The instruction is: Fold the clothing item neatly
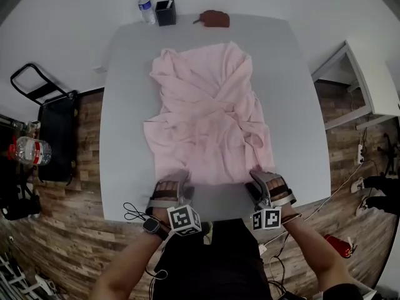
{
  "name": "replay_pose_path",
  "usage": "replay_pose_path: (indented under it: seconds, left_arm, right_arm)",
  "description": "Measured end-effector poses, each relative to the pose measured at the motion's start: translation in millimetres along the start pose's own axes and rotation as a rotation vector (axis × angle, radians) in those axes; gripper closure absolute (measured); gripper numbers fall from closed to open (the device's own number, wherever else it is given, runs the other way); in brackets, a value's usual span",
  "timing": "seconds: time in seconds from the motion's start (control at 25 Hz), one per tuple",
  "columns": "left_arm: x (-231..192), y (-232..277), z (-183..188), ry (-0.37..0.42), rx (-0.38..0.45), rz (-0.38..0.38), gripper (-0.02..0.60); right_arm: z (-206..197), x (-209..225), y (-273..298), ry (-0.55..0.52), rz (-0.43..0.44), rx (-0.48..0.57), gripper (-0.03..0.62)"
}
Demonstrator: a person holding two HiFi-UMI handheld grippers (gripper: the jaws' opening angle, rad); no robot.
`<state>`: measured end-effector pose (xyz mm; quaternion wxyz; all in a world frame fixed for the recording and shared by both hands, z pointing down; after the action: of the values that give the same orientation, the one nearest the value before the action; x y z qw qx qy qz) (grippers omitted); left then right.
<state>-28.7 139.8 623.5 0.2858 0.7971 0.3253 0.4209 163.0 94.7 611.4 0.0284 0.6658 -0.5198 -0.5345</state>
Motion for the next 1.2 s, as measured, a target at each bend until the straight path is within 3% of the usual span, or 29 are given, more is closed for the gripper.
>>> replay_pose_path:
  seconds: [0.28, 0.44, 0.64, 0.84, 0.96, 1.04, 1.08, 1.16, 1.2]
  left_arm:
    - [-20, -3, 24, 0.053, 0.014, -0.016, 0.311]
    - [-3, -6, 25, 0.06, 0.009, -0.064, 0.311]
    - [-2, 8, 17, 0.058, -0.036, -0.009, 0.301]
    - [-13, 17, 20, 0.037, -0.054, -0.044, 0.287]
    - [-29, 21, 20, 0.05, -0.039, -0.013, 0.291]
    - [-33, 28, 22, 0.069, -0.039, -0.031, 0.291]
    - [-31, 32, 23, 0.081, -0.037, -0.041, 0.307]
    - [-26, 36, 20, 0.077, -0.034, -0.062, 0.529]
    - [-25, 36, 18, 0.064, -0.034, -0.074, 0.54]
  right_arm:
    - [7, 13, 3, -0.041, -0.014, 0.047, 0.364]
    - [16, -1, -11, -0.01, 0.002, 0.068, 0.364]
    - [4, -1, 0, -0.007, -0.021, 0.021, 0.364]
    - [2, 16, 26, -0.038, -0.038, 0.017, 0.364]
    - [3, 21, 35, -0.058, -0.025, 0.008, 0.364]
    - [2, 21, 39, -0.061, -0.006, -0.002, 0.378]
    - [1, 20, 40, -0.058, 0.006, -0.009, 0.406]
    - [-1, 20, 40, -0.044, 0.033, -0.022, 0.497]
    - [-2, 21, 39, -0.032, 0.05, -0.028, 0.507]
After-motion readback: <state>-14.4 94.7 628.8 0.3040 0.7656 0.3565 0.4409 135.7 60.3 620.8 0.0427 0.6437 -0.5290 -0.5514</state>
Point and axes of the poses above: the fingertips, and each gripper's own axes: y forward along the fingers, x to its right, z out of its top, the point moved 3 cm from there along -y, backward along the fingers, and after that the axes turned 12 degrees about x, right-handed, at the moved point
